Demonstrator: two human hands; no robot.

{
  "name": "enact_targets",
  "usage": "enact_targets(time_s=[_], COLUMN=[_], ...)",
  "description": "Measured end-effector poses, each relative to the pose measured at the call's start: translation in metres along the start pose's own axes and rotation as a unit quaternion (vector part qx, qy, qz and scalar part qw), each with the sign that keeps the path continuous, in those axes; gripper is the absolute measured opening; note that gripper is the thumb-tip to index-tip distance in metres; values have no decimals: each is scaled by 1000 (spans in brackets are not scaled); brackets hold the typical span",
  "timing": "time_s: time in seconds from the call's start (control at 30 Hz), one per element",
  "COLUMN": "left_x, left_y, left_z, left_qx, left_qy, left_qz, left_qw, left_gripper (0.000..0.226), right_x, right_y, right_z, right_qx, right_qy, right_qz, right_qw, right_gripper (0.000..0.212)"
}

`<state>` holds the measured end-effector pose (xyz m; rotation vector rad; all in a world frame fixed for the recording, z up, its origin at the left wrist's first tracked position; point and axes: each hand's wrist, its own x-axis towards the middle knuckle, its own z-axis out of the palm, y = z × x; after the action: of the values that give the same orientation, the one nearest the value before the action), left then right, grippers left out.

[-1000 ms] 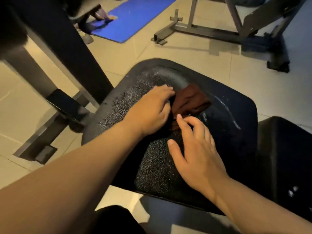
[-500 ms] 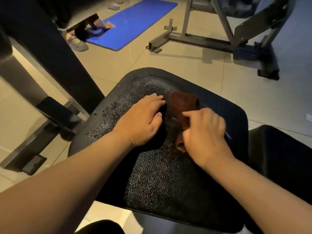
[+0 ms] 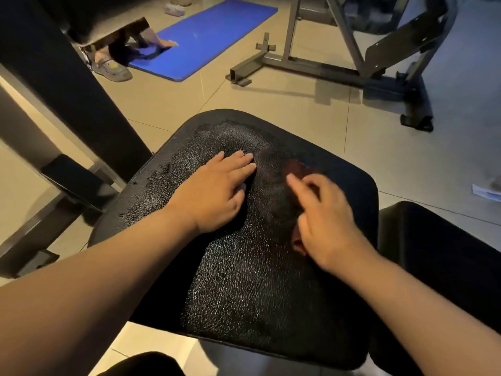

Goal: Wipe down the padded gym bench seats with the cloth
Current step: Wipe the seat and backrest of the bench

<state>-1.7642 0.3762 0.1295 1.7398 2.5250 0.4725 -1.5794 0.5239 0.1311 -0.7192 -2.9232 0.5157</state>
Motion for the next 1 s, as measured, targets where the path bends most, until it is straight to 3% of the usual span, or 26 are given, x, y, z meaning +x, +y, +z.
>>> enact_targets(time_s=[0.1, 0.23, 0.33, 0.5, 0.63, 0.73, 0.9, 1.0], left_x=[1, 1, 0, 1, 0, 1, 1, 1], left_y=[-1, -1, -1, 0, 0, -1, 0, -1], left_z=[0, 1, 1, 1, 3, 3, 3, 4], left_qx=[0, 10, 3, -3, -11, -12, -12, -15], left_qy=[-9, -13, -20, -15, -6, -5, 4, 0], left_qz=[3, 12, 32, 29, 33, 39, 35, 37], left_qw=[1000, 1000, 999, 999, 999, 999, 999, 999], left_gripper=[63, 63, 64, 57, 57, 61, 57, 56], right_x=[27, -1, -28, 6, -27, -64, -7, 3], right_y=[-13, -36, -4, 9, -23, 8, 55, 30], right_z=[3, 12, 2, 3, 14, 2, -10, -2], right_qx=[53, 76, 84, 59, 49, 49, 55, 42], right_qy=[7, 5, -10, 30, -1, -34, 13, 27], right_qz=[29, -82, -114, 33, -83, -146, 0, 7], right_qw=[998, 994, 990, 997, 995, 987, 998, 999], right_gripper=[60, 42, 49, 57, 58, 58, 56, 56])
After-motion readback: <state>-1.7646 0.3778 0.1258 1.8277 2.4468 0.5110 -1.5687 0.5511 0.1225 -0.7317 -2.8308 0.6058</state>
